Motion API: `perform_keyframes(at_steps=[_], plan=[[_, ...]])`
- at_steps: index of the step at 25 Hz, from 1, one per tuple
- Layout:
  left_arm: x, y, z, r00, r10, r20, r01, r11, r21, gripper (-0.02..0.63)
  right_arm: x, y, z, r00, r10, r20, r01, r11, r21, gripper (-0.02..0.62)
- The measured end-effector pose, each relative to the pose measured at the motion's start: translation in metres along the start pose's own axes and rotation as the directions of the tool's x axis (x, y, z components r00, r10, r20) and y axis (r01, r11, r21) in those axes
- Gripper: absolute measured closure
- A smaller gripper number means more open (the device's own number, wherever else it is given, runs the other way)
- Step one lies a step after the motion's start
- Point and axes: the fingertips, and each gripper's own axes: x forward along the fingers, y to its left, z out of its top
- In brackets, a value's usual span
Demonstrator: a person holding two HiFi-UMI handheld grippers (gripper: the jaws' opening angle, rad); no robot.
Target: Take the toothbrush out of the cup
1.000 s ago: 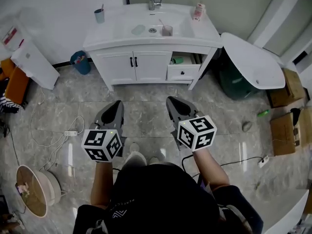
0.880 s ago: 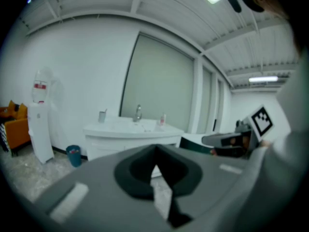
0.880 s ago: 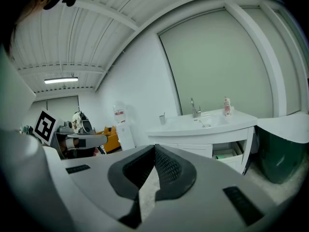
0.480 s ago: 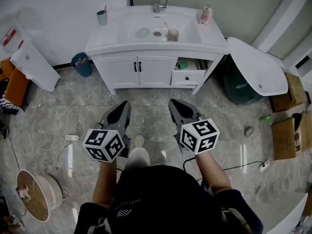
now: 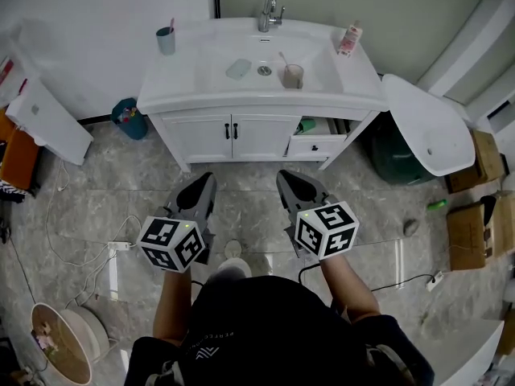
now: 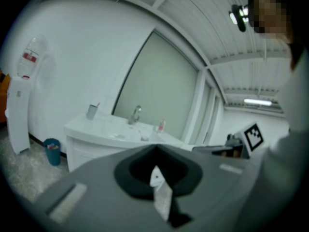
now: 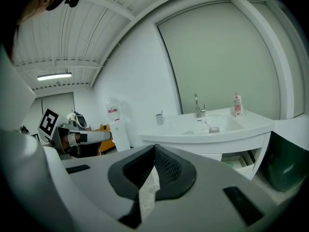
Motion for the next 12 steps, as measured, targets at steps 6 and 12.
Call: perform_keyframes(at_steps=[6, 12], plan=[[0.030, 0.044, 0.018, 1.000, -0.009, -0.015, 0.010, 1.000, 0.018, 0.600, 0.053, -0.007, 0.016, 1.000, -0.001, -0.014, 0.001, 1.000, 0.007, 0.595], [0.054, 0.081, 0.028, 0.999, -0.007, -0.049, 0.010, 0.997, 0.073, 0.600, 0.097, -0.009, 0.027, 1.000, -0.005, -0.025, 0.005, 1.000, 0.006, 0.597]])
